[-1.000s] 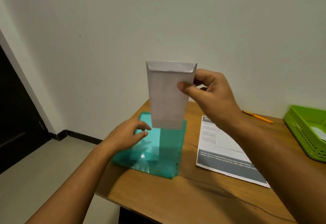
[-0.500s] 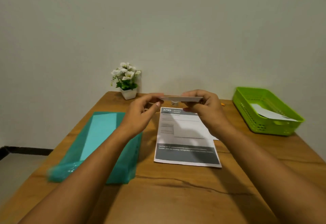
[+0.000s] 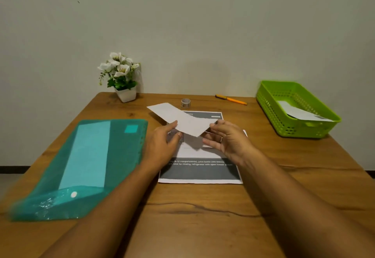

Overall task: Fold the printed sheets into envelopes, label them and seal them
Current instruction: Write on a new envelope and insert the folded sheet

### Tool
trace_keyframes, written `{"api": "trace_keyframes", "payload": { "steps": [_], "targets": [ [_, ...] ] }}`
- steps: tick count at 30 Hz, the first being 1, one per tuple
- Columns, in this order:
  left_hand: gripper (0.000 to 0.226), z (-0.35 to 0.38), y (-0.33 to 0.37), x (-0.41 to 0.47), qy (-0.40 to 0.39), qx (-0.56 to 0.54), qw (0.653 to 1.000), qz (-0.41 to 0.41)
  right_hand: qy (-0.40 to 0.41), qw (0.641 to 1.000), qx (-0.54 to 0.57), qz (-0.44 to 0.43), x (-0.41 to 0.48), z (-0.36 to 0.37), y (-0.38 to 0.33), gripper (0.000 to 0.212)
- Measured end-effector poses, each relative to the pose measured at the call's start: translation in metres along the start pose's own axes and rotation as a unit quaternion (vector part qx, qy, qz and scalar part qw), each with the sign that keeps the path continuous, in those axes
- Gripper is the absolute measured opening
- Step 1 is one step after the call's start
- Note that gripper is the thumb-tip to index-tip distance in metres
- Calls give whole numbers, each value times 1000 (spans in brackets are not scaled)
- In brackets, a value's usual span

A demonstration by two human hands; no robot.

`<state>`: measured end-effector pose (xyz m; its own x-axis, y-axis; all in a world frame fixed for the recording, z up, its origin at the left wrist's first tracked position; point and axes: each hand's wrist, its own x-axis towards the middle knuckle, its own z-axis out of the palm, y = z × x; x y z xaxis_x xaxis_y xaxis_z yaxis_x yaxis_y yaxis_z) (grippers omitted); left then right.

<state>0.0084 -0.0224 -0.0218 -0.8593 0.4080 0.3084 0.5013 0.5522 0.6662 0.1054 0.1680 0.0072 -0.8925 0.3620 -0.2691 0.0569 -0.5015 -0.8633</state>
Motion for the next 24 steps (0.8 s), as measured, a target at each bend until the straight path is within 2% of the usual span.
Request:
{"api": "trace_keyframes", "payload": {
  "steps": [1,5,9,11,13,19,22,24],
  "targets": [
    [50,3,-3,-1,-9,15,1000,1,5,1000,-8,3,2,1,1,10],
    [45,11,-13,1,-7,81,996,37,61,996,-70,9,9,1,5,24],
    [35,13,-14,0,29,148,988,40,88,985,-146,3,10,-3,9,31],
    [32,11,-9,-3,35,162,984,71,102,980,-169,-2,11,-4,10,31],
    [34,10,-2,-7,7,153,980,126,111,977,-180,-4,11,-3,11,30],
    [60,16,22,-7,-57,167,964,197,117,964,-238,-17,11,3,9,31],
    [51,23,28,-3,-64,180,964,186,97,964,-249,-7,10,4,4,30],
    [39,27,25,-5,-37,158,972,169,77,963,-259,9,8,1,-1,30]
  ]
}}
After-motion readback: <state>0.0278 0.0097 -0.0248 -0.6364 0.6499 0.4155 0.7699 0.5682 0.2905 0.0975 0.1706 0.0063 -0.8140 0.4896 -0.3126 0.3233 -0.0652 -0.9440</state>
